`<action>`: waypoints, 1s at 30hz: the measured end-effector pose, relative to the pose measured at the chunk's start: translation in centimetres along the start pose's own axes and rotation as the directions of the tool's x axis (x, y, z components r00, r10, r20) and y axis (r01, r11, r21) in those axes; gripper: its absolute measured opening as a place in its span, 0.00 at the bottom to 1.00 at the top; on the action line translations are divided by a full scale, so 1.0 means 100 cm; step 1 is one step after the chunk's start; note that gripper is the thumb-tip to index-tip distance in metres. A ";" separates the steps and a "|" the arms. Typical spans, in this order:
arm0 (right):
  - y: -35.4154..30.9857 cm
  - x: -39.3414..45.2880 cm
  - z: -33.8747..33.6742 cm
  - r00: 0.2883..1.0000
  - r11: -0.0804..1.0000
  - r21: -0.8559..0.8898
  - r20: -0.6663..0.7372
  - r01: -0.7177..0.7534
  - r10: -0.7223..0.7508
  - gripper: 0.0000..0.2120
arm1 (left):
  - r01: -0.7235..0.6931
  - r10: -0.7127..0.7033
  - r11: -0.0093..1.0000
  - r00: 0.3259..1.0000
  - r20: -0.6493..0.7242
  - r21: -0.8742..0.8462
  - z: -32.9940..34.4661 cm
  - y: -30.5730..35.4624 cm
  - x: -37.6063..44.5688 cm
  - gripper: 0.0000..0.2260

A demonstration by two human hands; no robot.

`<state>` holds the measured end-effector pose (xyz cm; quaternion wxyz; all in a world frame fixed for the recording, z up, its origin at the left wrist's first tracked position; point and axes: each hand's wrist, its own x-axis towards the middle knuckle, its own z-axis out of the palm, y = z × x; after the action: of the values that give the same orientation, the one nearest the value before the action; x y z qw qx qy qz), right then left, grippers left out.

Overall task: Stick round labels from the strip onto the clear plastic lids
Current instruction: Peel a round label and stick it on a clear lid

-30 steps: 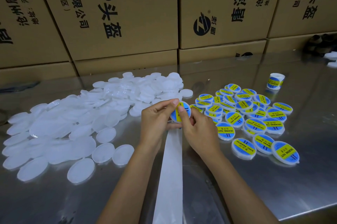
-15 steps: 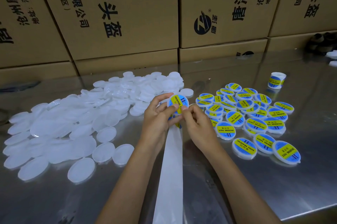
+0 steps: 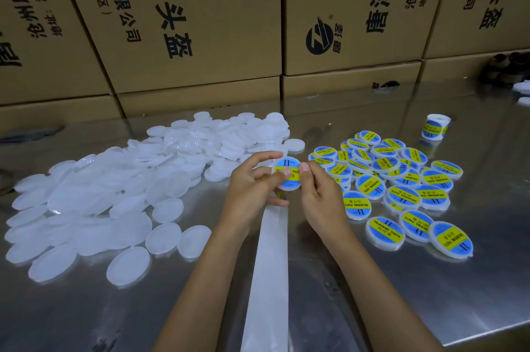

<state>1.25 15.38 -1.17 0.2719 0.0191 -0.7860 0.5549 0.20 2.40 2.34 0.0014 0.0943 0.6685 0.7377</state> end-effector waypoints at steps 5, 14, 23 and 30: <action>0.001 -0.002 0.003 0.999 1.000 0.014 0.044 -0.024 0.023 0.18 | -0.054 0.056 0.998 0.995 -0.084 0.019 -0.001 -0.001 0.000 0.04; -0.001 -0.005 0.008 0.995 0.988 -0.152 0.095 -0.016 0.031 0.21 | -0.077 0.071 0.997 0.985 -0.159 -0.032 0.001 -0.002 0.001 0.07; -0.002 0.000 0.003 0.976 0.981 0.038 0.110 -0.191 0.186 0.22 | -0.083 0.075 0.995 0.991 0.107 0.063 0.000 -0.006 0.005 0.26; 0.011 0.014 -0.009 0.878 0.832 0.338 -0.033 -0.439 0.477 0.16 | -0.018 0.019 1.000 0.993 -0.114 0.006 -0.003 -0.005 0.005 0.21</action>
<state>0.06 16.98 -1.33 0.1694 -0.1581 -0.6496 0.7241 -0.37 2.27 1.86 -0.0439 0.0582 0.6685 0.7401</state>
